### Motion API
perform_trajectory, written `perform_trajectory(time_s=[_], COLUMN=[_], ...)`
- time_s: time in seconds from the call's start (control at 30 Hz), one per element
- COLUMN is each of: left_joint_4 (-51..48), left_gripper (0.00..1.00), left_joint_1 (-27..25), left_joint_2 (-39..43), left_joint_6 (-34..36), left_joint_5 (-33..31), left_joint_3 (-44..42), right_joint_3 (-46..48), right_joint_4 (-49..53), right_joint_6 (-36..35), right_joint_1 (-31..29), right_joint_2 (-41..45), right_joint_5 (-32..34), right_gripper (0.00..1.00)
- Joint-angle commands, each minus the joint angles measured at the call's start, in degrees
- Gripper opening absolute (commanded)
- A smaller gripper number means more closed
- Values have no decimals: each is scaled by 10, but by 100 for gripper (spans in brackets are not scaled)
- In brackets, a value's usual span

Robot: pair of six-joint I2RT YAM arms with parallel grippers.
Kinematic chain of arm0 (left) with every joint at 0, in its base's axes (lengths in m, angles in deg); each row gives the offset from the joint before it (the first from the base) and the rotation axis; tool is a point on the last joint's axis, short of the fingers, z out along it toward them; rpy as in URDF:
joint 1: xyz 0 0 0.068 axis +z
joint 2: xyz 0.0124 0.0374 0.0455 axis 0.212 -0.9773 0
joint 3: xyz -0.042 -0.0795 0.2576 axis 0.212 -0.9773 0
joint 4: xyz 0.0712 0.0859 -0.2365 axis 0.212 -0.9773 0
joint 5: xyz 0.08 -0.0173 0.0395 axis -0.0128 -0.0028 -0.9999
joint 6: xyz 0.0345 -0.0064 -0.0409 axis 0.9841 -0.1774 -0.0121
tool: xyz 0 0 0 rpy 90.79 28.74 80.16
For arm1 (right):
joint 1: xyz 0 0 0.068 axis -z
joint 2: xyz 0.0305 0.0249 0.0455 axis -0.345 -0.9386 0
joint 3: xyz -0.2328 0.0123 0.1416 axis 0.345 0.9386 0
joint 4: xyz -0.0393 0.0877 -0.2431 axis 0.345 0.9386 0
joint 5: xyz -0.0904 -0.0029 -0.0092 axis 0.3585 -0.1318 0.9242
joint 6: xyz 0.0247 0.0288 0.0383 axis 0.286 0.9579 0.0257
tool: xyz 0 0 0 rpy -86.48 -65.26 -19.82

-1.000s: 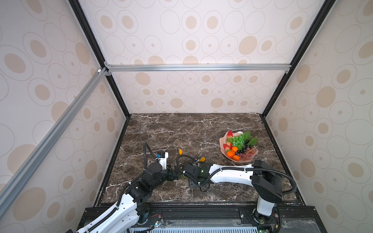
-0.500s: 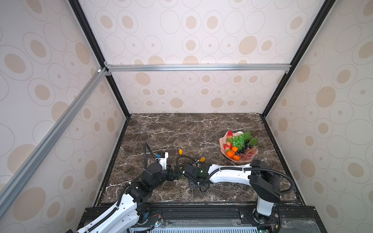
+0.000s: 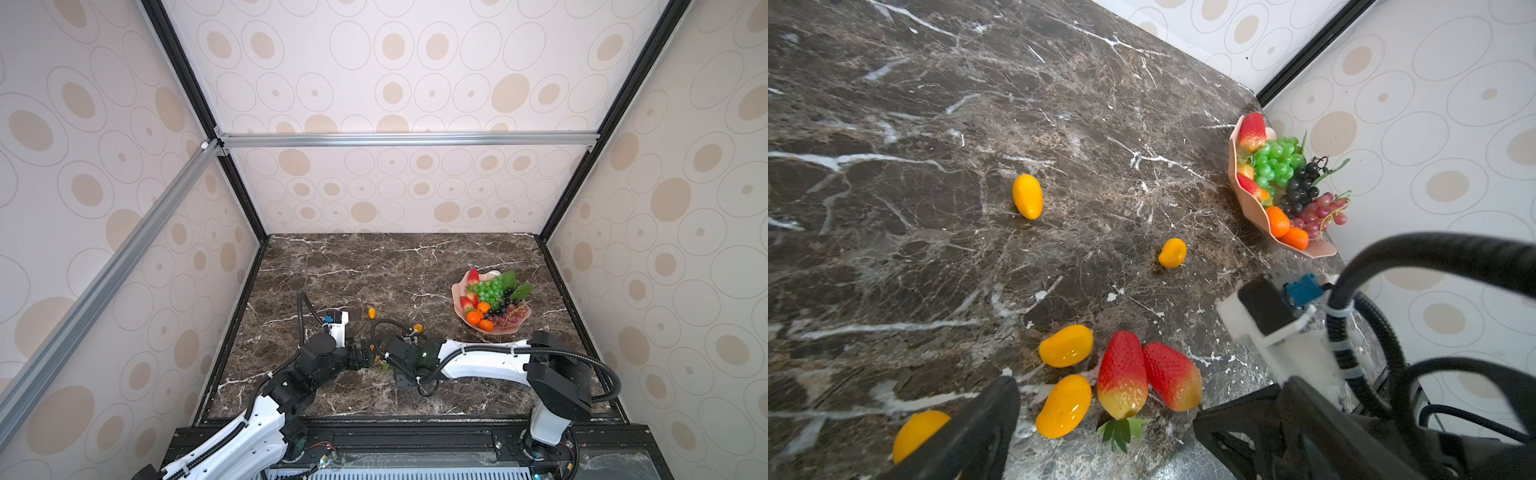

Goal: Place and organize the fake fruits in the fruit bowl
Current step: 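Lower the right gripper onto a red strawberry and close on it, then lift the strawberry and carry it over the pink bowl with the right gripper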

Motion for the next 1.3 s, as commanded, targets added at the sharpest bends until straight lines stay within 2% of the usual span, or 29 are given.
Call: perform_trajectory(time_s=[0.0,0.13,0.33,0.6,0.97,1.27], left_joint_4=[47,85,140,204,282,315], left_gripper=[99,99,99,99,99,99], left_joint_1=[4,3,0,-11,-31,-55], left_joint_2=[-17,-46,-82,-130,-259,-379], left_joint_6=[9,13,14,9,27,30], left_joint_5=[12,29,47,51,60,78], left_joint_3=[9,13,16,25,114,196], right_joint_3=[34,62,102,111,94,56], right_joint_4=[-34,-41,-67,-57,30,70], right_joint_6=[13,-2,-68,-224,-391,-455], right_joint_1=[6,9,24,80,241,374], right_joint_2=[50,78,116,185,314,289], right_joint_5=[21,29,34,6,6,-55], right_gripper=[0,0,0,0,0,0])
